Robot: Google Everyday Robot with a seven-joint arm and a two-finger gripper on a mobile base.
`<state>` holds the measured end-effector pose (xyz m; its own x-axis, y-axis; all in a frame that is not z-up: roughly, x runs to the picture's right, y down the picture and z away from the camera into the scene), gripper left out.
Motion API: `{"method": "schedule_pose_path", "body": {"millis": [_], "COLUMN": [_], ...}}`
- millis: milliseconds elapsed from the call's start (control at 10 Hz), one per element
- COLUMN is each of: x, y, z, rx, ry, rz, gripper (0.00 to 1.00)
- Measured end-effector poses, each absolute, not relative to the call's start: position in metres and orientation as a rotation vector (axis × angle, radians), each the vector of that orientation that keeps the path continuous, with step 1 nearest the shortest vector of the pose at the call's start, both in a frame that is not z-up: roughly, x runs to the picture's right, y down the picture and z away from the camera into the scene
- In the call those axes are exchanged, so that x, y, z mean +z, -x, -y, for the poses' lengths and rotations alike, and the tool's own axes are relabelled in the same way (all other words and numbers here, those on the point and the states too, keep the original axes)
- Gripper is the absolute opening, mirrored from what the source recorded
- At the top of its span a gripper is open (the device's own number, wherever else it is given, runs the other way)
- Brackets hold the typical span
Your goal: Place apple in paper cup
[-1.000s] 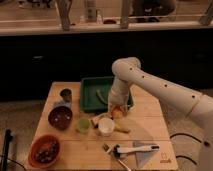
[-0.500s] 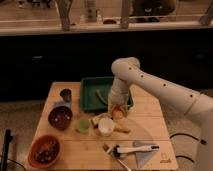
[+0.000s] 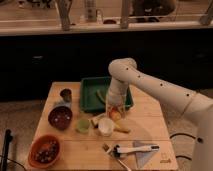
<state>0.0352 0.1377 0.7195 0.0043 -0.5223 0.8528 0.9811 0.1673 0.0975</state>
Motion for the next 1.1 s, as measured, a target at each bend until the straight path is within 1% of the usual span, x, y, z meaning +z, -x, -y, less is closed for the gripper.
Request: {"method": "schedule_pose_path", "body": {"millis": [900, 1000, 1100], "x": [0.691, 0.689, 0.688], "y": [-0.001, 0.001, 0.001], "z": [-0.156, -0.156, -0.157], "rx": [-1.373, -1.371, -1.367], "ry": [0.657, 0.654, 0.653], "rz": [0.964, 0.973, 0.982], "gripper": [0.00, 0.05, 0.14]}}
